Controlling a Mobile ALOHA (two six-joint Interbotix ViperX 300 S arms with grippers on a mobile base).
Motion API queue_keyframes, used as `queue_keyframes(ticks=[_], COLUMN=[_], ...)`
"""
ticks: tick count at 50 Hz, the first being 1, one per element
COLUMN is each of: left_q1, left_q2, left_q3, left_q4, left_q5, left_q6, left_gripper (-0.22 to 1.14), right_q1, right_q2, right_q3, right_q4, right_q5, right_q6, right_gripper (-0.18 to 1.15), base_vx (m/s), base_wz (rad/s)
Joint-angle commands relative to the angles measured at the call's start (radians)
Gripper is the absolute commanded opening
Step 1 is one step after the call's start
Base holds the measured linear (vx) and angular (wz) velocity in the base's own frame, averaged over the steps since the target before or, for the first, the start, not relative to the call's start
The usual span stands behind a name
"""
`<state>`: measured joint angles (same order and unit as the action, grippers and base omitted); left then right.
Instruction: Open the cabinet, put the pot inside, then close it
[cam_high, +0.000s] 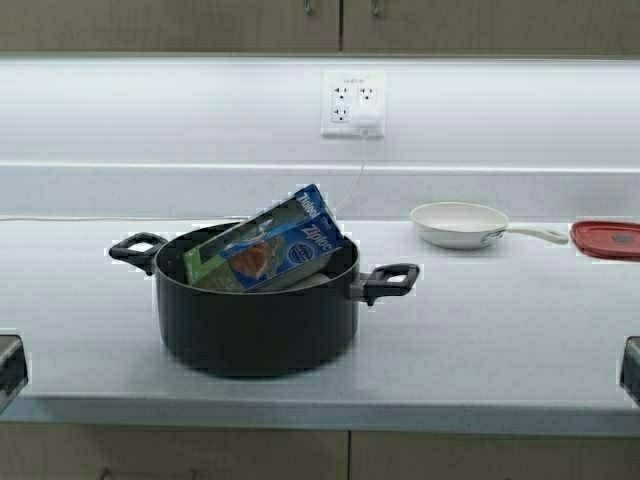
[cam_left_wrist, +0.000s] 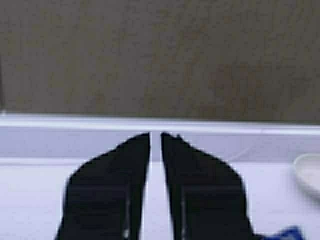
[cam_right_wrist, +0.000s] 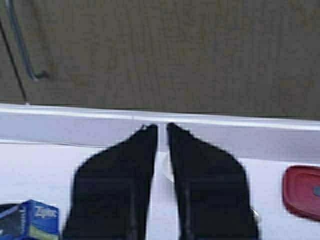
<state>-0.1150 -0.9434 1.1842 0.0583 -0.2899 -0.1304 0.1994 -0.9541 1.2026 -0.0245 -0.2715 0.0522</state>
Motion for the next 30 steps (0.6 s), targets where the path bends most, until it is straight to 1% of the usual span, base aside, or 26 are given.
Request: queue_keyframes(ticks=[1, 4, 7, 10, 14, 17, 21, 25, 30], left_q1=[-0.107, -0.147, -0.178, -0.212, -0.264, -0.305, -0.357, -0.410, -0.474], left_q2=[-0.011, -0.002, 0.023, 0.075, 0.186, 0.282, 0.405, 0.509, 0.615], left_q3=[-0.049, -0.075, -0.098, -0.126, -0.166, -0.201, -0.268, -0.333, -0.399], left_q4=[0.003, 0.003, 0.000, 0.003, 0.006, 0.002, -0.012, -0.066, -0.192], left_q5=[0.020, 0.057, 0.084, 0.077, 0.003, -0.074, -0.129, -0.144, -0.193], left_q6=[0.005, 0.005, 0.005, 0.005, 0.018, 0.038, 0.078, 0.127, 0.216], left_gripper=[1.06, 0.98, 0.99, 1.00, 1.00, 1.00, 1.00, 1.00, 1.00], right_q1=[0.132, 0.169, 0.192, 0.216, 0.273, 0.321, 0.356, 0.385, 0.413], right_q2=[0.006, 0.015, 0.038, 0.087, 0.209, 0.337, 0.462, 0.548, 0.597], right_q3=[-0.075, -0.109, -0.141, -0.179, -0.239, -0.307, -0.391, -0.456, -0.509], right_q4=[-0.002, 0.000, 0.000, 0.002, 0.002, 0.003, 0.014, 0.078, 0.230], right_q5=[-0.011, -0.011, -0.012, -0.026, -0.094, -0.144, -0.152, -0.155, -0.178], right_q6=[-0.003, -0.005, -0.005, -0.005, -0.006, -0.018, -0.069, -0.135, -0.245], right_gripper=[1.07, 0.99, 1.00, 1.01, 1.01, 1.01, 1.01, 1.01, 1.01], base_vx=[0.06, 0.05, 0.04, 0.03, 0.01, 0.00, -0.01, -0.02, -0.02], base_wz=[-0.03, -0.02, -0.01, 0.00, 0.00, -0.01, 0.00, 0.00, 0.01])
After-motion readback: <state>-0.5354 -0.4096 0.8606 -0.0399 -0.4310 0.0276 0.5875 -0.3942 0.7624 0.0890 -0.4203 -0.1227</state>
